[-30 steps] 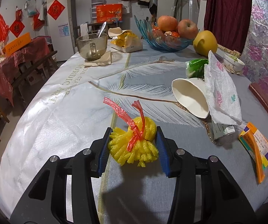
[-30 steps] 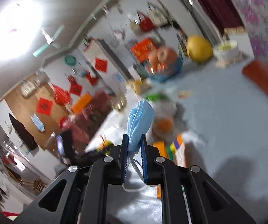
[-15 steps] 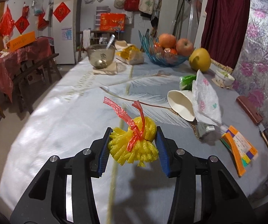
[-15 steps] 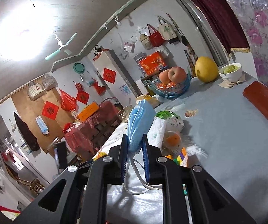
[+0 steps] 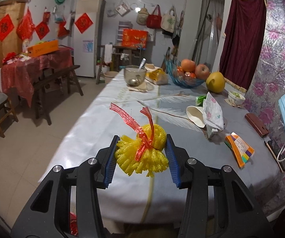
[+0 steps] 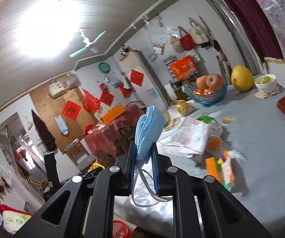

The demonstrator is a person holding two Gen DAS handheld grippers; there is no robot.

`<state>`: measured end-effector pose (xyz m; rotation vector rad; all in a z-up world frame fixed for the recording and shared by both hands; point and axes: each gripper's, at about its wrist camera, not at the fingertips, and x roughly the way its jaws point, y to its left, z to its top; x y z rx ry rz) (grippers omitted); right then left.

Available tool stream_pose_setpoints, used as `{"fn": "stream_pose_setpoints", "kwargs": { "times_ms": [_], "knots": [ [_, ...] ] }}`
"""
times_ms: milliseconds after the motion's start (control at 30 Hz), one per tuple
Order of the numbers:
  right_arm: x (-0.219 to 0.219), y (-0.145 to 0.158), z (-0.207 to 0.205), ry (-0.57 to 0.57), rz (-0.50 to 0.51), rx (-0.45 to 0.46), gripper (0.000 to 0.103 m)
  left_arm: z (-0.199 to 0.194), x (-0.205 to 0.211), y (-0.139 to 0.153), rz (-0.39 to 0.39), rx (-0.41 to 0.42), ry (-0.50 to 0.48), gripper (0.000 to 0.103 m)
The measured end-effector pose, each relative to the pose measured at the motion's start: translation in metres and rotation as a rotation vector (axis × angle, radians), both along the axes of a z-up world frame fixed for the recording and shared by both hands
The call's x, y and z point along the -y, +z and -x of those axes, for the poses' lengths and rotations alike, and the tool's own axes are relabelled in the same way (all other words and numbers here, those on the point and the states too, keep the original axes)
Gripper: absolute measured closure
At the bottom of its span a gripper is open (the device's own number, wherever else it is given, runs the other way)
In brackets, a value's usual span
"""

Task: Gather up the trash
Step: 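Lift the yellow tassel and blue mask and carry them toward the wastebasket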

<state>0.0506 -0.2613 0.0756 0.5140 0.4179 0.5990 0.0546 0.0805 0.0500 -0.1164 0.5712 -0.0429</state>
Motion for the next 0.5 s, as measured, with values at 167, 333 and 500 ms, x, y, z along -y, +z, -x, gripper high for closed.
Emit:
{"fn": "stream_pose_setpoints", "kwargs": {
  "times_ms": [167,333,500],
  "knots": [
    [-0.017,0.017,0.032,0.035,0.023,0.044,0.086,0.044,-0.027,0.007,-0.008,0.028,0.053,0.057],
    [-0.039,0.027,0.060,0.079,0.046,0.066,0.086,0.091,-0.055,0.007,-0.035,0.046,0.108,0.057],
    [-0.068,0.031,0.083,0.134,0.066,0.081,0.085,0.123,-0.082,-0.003,-0.077,0.026,0.160,0.057]
  ]
}}
